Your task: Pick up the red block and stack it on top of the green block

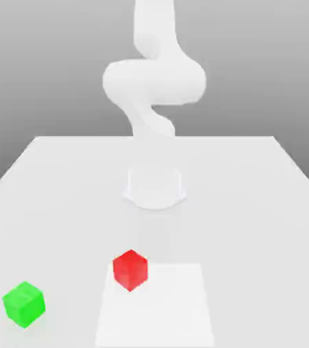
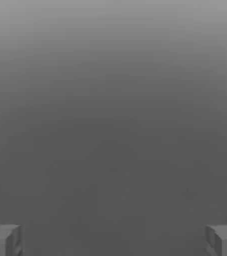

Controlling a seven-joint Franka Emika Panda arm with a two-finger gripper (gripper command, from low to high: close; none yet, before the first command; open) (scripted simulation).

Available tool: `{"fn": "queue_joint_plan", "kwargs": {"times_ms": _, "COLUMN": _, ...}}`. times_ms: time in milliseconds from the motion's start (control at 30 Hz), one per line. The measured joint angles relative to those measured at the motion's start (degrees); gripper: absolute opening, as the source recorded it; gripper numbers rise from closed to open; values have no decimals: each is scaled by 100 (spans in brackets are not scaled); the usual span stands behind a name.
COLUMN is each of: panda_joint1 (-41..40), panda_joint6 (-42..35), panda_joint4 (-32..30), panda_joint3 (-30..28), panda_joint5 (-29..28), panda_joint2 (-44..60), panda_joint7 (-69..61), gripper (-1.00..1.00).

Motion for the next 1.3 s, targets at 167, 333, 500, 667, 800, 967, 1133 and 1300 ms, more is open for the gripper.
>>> {"fn": "queue_joint_plan", "kwargs": {"times_ms": 167, "panda_joint1": -382, "panda_joint6": 680, "panda_joint4": -802, "panda_joint3": 214, "panda_joint5": 5, "panda_joint2": 948, "panda_joint7": 842, "gripper": 0}}
{"fn": "queue_joint_plan", "kwargs": {"times_ms": 333, "panda_joint1": -722, "panda_joint6": 1358, "panda_joint4": -1600, "panda_joint3": 374, "panda_joint5": 9, "panda_joint2": 1900, "panda_joint7": 1687, "gripper": 0}}
{"fn": "queue_joint_plan", "kwargs": {"times_ms": 500, "panda_joint1": -1001, "panda_joint6": 2110, "panda_joint4": -2462, "panda_joint3": 446, "panda_joint5": 30, "panda_joint2": 2975, "panda_joint7": 2610, "gripper": 0}}
{"fn": "queue_joint_plan", "kwargs": {"times_ms": 667, "panda_joint1": -1122, "panda_joint6": 3106, "panda_joint4": -2899, "panda_joint3": 372, "panda_joint5": -45, "panda_joint2": 4300, "panda_joint7": 3272, "gripper": 0}}
{"fn": "queue_joint_plan", "kwargs": {"times_ms": 800, "panda_joint1": -971, "panda_joint6": 3825, "panda_joint4": -2807, "panda_joint3": 161, "panda_joint5": -325, "panda_joint2": 5149, "panda_joint7": 3499, "gripper": 0}}
{"fn": "queue_joint_plan", "kwargs": {"times_ms": 967, "panda_joint1": -928, "panda_joint6": 3963, "panda_joint4": -2788, "panda_joint3": 112, "panda_joint5": -354, "panda_joint2": 5301, "panda_joint7": 3518, "gripper": -100}}
{"fn": "queue_joint_plan", "kwargs": {"times_ms": 1133, "panda_joint1": -950, "panda_joint6": 3708, "panda_joint4": -2829, "panda_joint3": 165, "panda_joint5": -244, "panda_joint2": 5003, "panda_joint7": 3446, "gripper": -100}}
{"fn": "queue_joint_plan", "kwargs": {"times_ms": 1300, "panda_joint1": -950, "panda_joint6": 2856, "panda_joint4": -2973, "panda_joint3": 243, "panda_joint5": 28, "panda_joint2": 4008, "panda_joint7": 3246, "gripper": -100}}
